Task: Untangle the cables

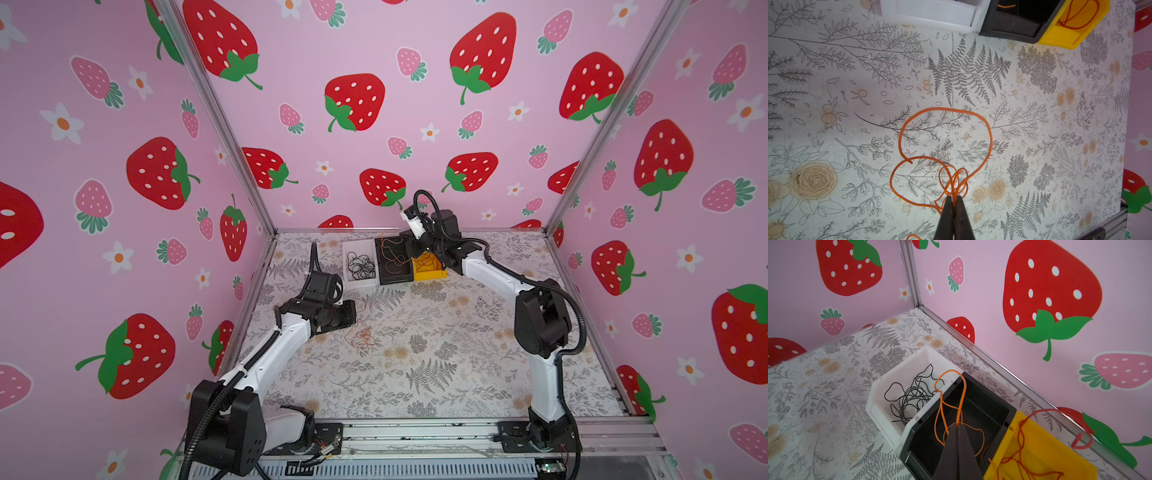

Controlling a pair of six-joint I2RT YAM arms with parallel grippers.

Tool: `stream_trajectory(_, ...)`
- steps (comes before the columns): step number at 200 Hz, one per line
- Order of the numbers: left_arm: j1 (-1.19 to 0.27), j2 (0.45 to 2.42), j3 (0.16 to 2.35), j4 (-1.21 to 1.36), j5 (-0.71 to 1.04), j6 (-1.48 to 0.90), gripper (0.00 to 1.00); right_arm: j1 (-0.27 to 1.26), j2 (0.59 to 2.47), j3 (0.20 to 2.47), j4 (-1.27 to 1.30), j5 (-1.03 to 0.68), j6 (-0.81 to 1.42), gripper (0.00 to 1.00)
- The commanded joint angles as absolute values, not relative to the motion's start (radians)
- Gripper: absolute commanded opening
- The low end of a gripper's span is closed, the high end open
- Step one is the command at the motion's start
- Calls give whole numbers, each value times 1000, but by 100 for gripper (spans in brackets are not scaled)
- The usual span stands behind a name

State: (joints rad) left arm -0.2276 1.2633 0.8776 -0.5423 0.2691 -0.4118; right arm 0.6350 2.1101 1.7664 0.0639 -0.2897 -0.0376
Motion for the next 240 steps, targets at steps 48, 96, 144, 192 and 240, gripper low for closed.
stream_trajectory(48, -232, 1224, 892, -533, 296, -404, 0, 645, 2023, 1764, 25, -245, -36, 62)
stream_trajectory(96, -240, 1177, 920, -512, 327, -417, 0, 668, 1764, 1537, -31, -348, -65, 73)
stream_trajectory(144, -288, 1119, 975, -463, 352, -441, 0, 717, 1567, 1263, -90, -479, -13, 73)
stream_trajectory(192, -363, 1116, 1081, -350, 351, -475, 0, 806, 1500, 1075, 49, -544, 85, 67)
stream_trajectory(240, -434, 1160, 1154, -356, 330, -427, 0, 814, 1524, 1098, 106, -601, 124, 59)
